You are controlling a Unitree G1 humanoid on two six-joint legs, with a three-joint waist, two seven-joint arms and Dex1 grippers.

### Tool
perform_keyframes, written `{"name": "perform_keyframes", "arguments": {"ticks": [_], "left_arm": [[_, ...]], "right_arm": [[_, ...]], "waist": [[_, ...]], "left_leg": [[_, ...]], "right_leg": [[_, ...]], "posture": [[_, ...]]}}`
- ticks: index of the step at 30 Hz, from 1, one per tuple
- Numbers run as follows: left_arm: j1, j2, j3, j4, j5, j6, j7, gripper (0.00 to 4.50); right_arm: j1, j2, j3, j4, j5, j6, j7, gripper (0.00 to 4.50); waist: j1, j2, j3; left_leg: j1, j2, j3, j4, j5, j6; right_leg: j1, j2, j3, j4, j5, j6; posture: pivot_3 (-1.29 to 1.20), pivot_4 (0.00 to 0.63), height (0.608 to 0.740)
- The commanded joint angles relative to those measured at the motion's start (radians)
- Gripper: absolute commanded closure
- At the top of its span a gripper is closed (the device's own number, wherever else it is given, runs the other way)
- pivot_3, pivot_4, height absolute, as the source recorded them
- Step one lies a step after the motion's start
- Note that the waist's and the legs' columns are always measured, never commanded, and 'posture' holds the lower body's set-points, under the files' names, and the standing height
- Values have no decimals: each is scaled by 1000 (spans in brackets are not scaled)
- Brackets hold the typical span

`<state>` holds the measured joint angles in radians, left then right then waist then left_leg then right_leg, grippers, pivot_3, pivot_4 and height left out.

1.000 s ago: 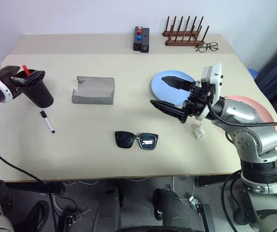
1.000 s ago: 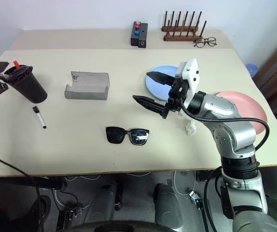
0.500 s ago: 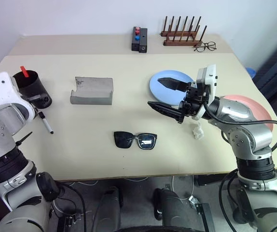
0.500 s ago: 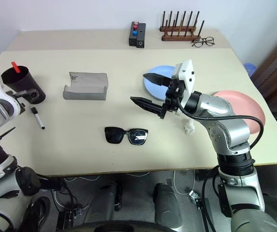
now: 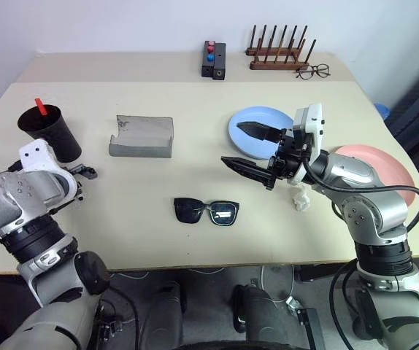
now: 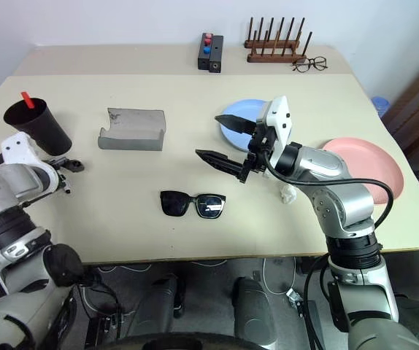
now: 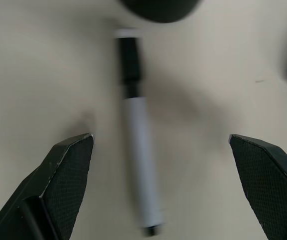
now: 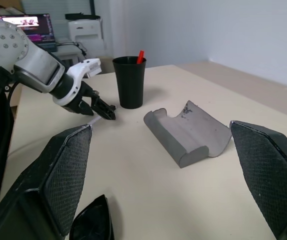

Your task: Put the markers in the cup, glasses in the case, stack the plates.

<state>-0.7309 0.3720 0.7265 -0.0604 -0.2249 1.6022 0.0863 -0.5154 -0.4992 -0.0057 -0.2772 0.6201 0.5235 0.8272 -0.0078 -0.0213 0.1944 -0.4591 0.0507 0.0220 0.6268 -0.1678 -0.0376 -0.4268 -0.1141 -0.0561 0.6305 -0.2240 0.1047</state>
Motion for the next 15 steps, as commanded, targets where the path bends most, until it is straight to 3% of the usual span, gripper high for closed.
{"name": "perform_keyframes", "arguments": {"ticks": [1, 4, 12, 15], "left_arm": [[-23, -3, 5, 32, 20, 8, -9, 14], [-7, -11, -2, 34, 40, 0, -3, 768], [5, -12, -5, 64, 31, 12, -34, 4482], [24, 5, -26, 72, 16, 12, -54, 4482]], "right_arm": [[4, -3, -20, -49, 6, -10, -10, 0], [11, -6, -23, -55, 8, -10, -14, 0], [13, -5, -24, -60, 10, -11, -20, 0], [12, -5, -25, -59, 11, -9, -22, 0]], "waist": [[1, 0, 0], [1, 0, 0], [18, 0, 0], [20, 1, 0]], "left_leg": [[0, 0, 0, 0, 0, 0], [0, 0, 0, 0, 0, 0], [0, 0, 0, 0, 0, 0], [0, 0, 0, 1, 0, 0]], "right_leg": [[0, 0, 0, 0, 0, 0], [0, 0, 0, 0, 0, 0], [0, 0, 0, 0, 0, 0], [0, 0, 0, 0, 0, 0]], "posture": [[0, 150, 740], [0, 150, 740], [0, 150, 740], [0, 150, 740]]}}
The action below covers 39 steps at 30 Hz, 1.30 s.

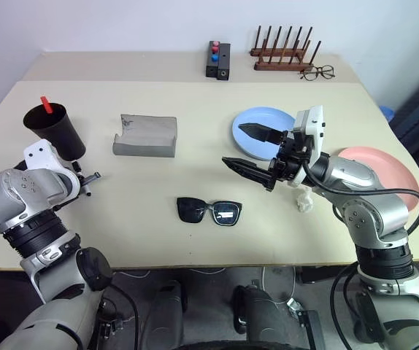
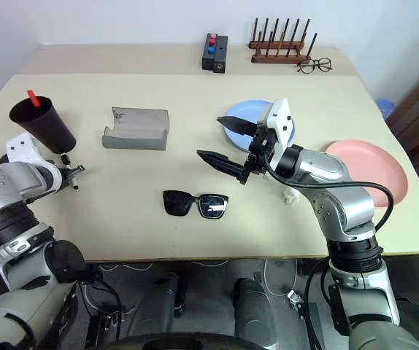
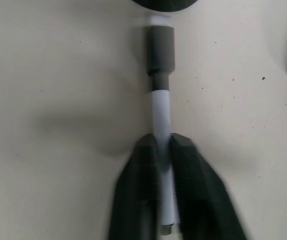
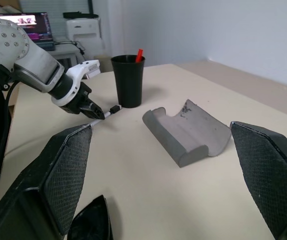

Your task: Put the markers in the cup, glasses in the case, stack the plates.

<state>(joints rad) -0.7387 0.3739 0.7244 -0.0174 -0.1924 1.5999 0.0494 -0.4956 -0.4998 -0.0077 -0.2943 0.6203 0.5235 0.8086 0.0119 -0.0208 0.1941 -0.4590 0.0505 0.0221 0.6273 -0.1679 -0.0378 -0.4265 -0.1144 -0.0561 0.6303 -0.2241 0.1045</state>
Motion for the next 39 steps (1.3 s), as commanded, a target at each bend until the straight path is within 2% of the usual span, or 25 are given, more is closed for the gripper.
{"name": "perform_keyframes", "arguments": {"ticks": [1, 4, 6, 8, 10, 12, 19, 23, 28, 39], "left_arm": [[35, 5, -24, 27, -19, 14, -20, 4482], [55, 23, -41, 6, -47, 14, -42, 4482], [95, 69, -83, -11, -104, 14, -71, 4482], [206, 202, -188, -77, -266, 14, -172, 4482], [354, 410, -300, -178, -442, 14, -328, 4482], [410, 531, -346, -219, -485, 14, -397, 4482], [401, 652, -406, -188, -500, 2, -517, 4482], [404, 664, -433, -170, -488, -11, -547, 2952], [350, 694, -495, -102, -467, -40, -589, 368], [152, 777, -813, 113, -373, -182, -783, 368]], "right_arm": [[-8, -5, -23, -42, 10, -10, -3, 0], [-8, -6, -22, -42, 10, -9, -3, 0], [-7, -9, -22, -42, 8, -9, -1, 0], [-9, -12, -23, -43, 9, -7, 1, 0], [-13, -19, -26, -36, 10, -6, 8, 0], [-16, -20, -22, -28, 7, -9, 13, 0], [-26, -4, -5, -24, 3, -9, 15, 0], [-27, -5, -8, -28, 4, -4, 14, 0], [-24, -8, -12, -33, 5, 2, 10, 0], [-25, -5, -9, -37, 2, 9, 2, 0]], "waist": [[0, 0, 0], [-2, 1, 0], [-2, 1, 0], [-8, 1, 0], [-30, 0, 0], [-29, 1, 0], [-16, 2, 1], [-19, 2, 1], [-22, 2, 1], [-22, 2, 1]], "left_leg": [[0, 0, 0, 0, 0, 0], [0, 0, 0, 0, 0, 0], [0, 0, 0, 0, 0, 0], [0, 0, 0, -1, 0, 0], [0, 0, 1, -2, 0, 0], [1, 0, 1, -5, -1, -1], [0, 0, 2, -5, -2, -4], [-1, 0, 3, -9, -2, -3], [-1, 0, 3, -12, 0, -1], [-1, 0, 3, -12, 0, -1]], "right_leg": [[0, 0, 0, 0, 0, 0], [0, 0, 0, 0, 0, 0], [0, 0, 0, 0, 0, 0], [0, 0, 0, 0, 0, -1], [-1, -1, 1, 0, -1, -2], [-3, -1, 1, -1, -2, -3], [-4, -2, 0, -6, -1, -6], [-3, -2, 0, -9, -1, -6], [-4, -1, 0, -8, -1, -5], [-4, -1, 0, -10, -1, -5]], "posture": [[0, 150, 740], [0, 150, 740], [0, 150, 740], [0, 150, 740], [0, 150, 740], [0, 150, 740], [0, 150, 740], [0, 150, 740], [0, 150, 740], [0, 150, 740]]}}
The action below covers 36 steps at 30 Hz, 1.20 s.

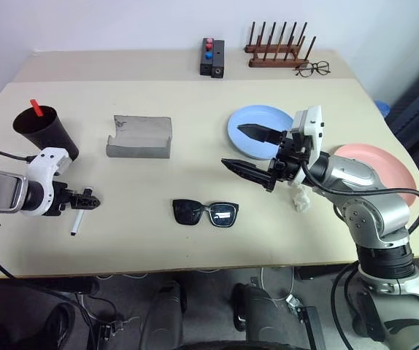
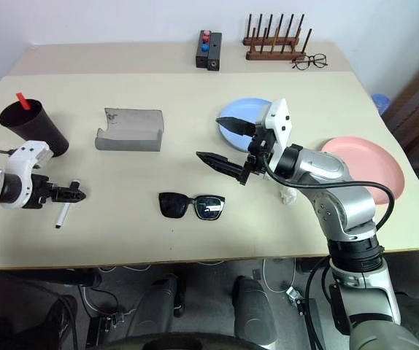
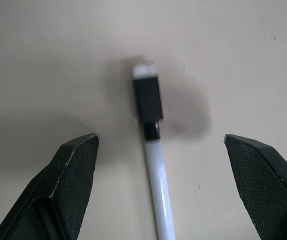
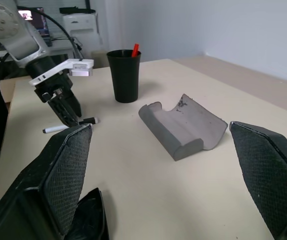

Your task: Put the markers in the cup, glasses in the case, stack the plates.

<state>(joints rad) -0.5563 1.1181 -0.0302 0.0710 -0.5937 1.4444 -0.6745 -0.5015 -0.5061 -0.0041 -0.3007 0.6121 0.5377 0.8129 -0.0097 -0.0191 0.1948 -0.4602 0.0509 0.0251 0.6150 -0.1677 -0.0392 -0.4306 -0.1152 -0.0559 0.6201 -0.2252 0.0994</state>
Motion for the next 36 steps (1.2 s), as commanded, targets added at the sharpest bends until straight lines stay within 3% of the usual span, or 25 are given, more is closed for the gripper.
{"name": "perform_keyframes", "arguments": {"ticks": [1, 4, 7, 13, 14, 22, 23, 27, 33, 36], "left_arm": [[-40, 33, -77, 40, 33, -32, -78, 368], [-58, 41, -131, 66, 49, -44, -134, 368], [-58, 29, -147, 88, 61, -40, -156, 1208], [-14, 39, -156, 54, 63, -21, -190, 4238], [-12, 36, -150, 52, 65, -19, -189, 4466], [-11, 17, -56, 20, 97, -128, -170, 4466], [-21, -10, 1, 15, 91, -170, -151, 4466], [-9, -127, 205, -38, 120, -523, -74, 4466], [-126, -273, 377, 53, 127, -815, 49, 4466], [-171, -290, 410, 134, 182, -999, 88, 4466]], "right_arm": [[-17, 1, -13, -32, 10, -5, -4, 0], [-14, 0, -15, -35, 10, -3, -8, 0], [-9, -2, -18, -41, 11, -1, -12, 0], [0, -8, -23, -49, 14, 1, -18, 0], [0, -8, -23, -49, 15, 1, -18, 0], [-6, -8, -17, -35, 7, -6, -10, 0], [-9, -8, -16, -33, 5, -7, -9, 0], [-24, -8, -15, -18, 0, -14, 1, 0], [-41, -5, -11, 3, -9, -23, 15, 0], [-46, -3, -10, 7, -12, -25, 20, 0]], "waist": [[0, 0, 0], [0, 0, 0], [0, 0, 0], [-1, 0, 0], [0, 1, 0], [5, 1, 0], [7, 1, 0], [21, 0, 0], [22, 0, 0], [21, 0, 0]], "left_leg": [[0, 0, 0, 0, 0, 0], [0, 0, 0, 0, 0, 0], [0, 0, 0, 0, 0, 0], [0, 0, 0, 0, 0, 0], [0, 0, 0, 0, 0, 0], [1, 0, 0, 1, 0, 0], [1, 0, 0, 1, 0, 0], [0, 0, 0, 2, 0, 0], [0, 0, 0, 4, 1, 1], [0, 0, 0, 5, 1, 1]], "right_leg": [[0, 0, 0, 0, 0, 0], [0, 0, 0, 1, 0, 0], [0, 0, 0, 1, 0, 0], [0, 0, 0, 1, 0, 0], [0, 0, 0, 1, 0, 0], [0, 0, 0, 2, 0, 0], [0, 0, 0, 2, 0, 0], [0, 0, 0, 2, 0, 0], [1, 0, 0, 4, 2, 4], [1, 0, 0, 5, 2, 4]], "posture": [[0, 150, 740], [0, 150, 740], [0, 150, 740], [0, 150, 740], [0, 150, 740], [0, 150, 740], [0, 150, 740], [0, 150, 740], [0, 150, 740], [0, 150, 740]]}}
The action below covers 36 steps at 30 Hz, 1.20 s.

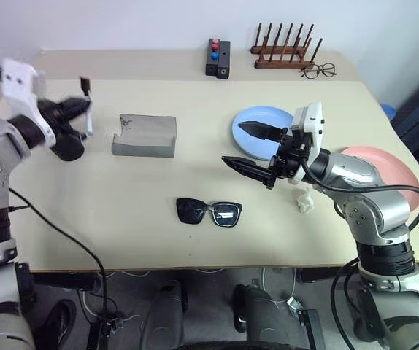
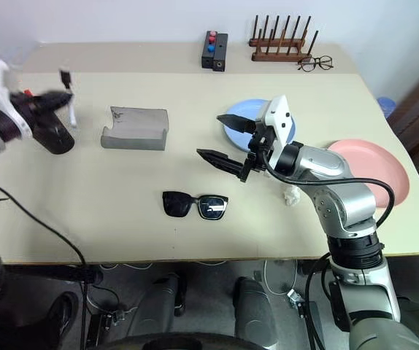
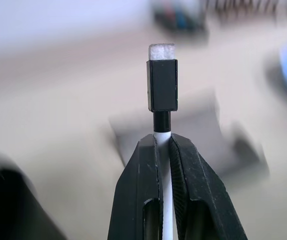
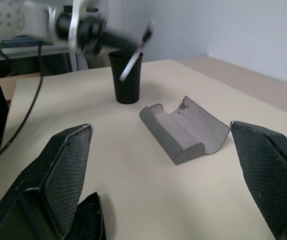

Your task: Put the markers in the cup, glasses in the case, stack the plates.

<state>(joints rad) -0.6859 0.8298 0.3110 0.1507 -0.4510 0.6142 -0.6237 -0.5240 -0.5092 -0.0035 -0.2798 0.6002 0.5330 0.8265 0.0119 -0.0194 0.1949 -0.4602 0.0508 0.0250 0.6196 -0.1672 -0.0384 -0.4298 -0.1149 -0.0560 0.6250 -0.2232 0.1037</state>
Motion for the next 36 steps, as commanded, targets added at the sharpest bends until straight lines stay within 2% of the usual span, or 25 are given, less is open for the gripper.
{"name": "perform_keyframes", "arguments": {"ticks": [1, 5, 12, 25, 28, 34, 35, 36], "left_arm": [[-57, -8, 83, 81, 47, -222, 50, 4466], [-69, -4, 116, 173, 88, -409, 75, 4466], [-57, -3, 177, 298, 138, -591, 199, 4466], [-2, -61, 201, 425, 64, -585, 160, 4466], [-2, -64, 207, 429, 49, -583, 167, 3349], [-18, -46, 185, 418, 62, -584, 147, 326], [-21, -43, 180, 417, 66, -583, 142, 38], [-26, -40, 177, 415, 68, -580, 141, 38]], "right_arm": [[-24, 0, -10, -12, -1, -21, 8, 0], [-22, -2, -9, -13, -9, -22, 11, 0], [-17, -6, -16, -22, -6, -19, 8, 0], [-28, -5, -16, -23, -7, -17, 2, 0], [-24, -6, -17, -26, -7, -16, 1, 0], [-22, -8, -23, -23, -7, -19, 0, 0], [-22, -9, -23, -21, -8, -21, 0, 0], [-22, -9, -24, -19, -10, -22, 0, 0]], "waist": [[-2, 0, 0], [-1, 0, 0], [1, 0, 0], [-1, -1, 0], [0, -1, 0], [0, -1, 0], [0, -1, 0], [0, -1, 0]], "left_leg": [[0, 0, 0, 0, 0, 0], [1, 0, 0, 0, 0, 0], [0, 0, 0, 1, 0, 0], [1, 0, 0, 3, 0, 0], [1, 0, 0, 3, 0, 0], [1, 0, 0, 3, 0, 0], [1, 0, 0, 3, 0, 0], [1, 0, 0, 3, 0, 0]], "right_leg": [[0, 0, 0, 0, 0, 0], [0, 0, 0, 2, 0, 1], [0, 0, 0, 2, 0, 1], [1, 0, 0, 4, 0, 1], [1, 0, 0, 4, 0, 1], [1, 0, 0, 4, 0, 1], [1, 0, 0, 4, 0, 1], [1, 0, 0, 4, 0, 1]], "posture": [[0, 150, 740], [0, 150, 740], [0, 150, 740], [0, 150, 740], [0, 150, 740], [0, 150, 740], [0, 150, 740], [0, 150, 740]]}}
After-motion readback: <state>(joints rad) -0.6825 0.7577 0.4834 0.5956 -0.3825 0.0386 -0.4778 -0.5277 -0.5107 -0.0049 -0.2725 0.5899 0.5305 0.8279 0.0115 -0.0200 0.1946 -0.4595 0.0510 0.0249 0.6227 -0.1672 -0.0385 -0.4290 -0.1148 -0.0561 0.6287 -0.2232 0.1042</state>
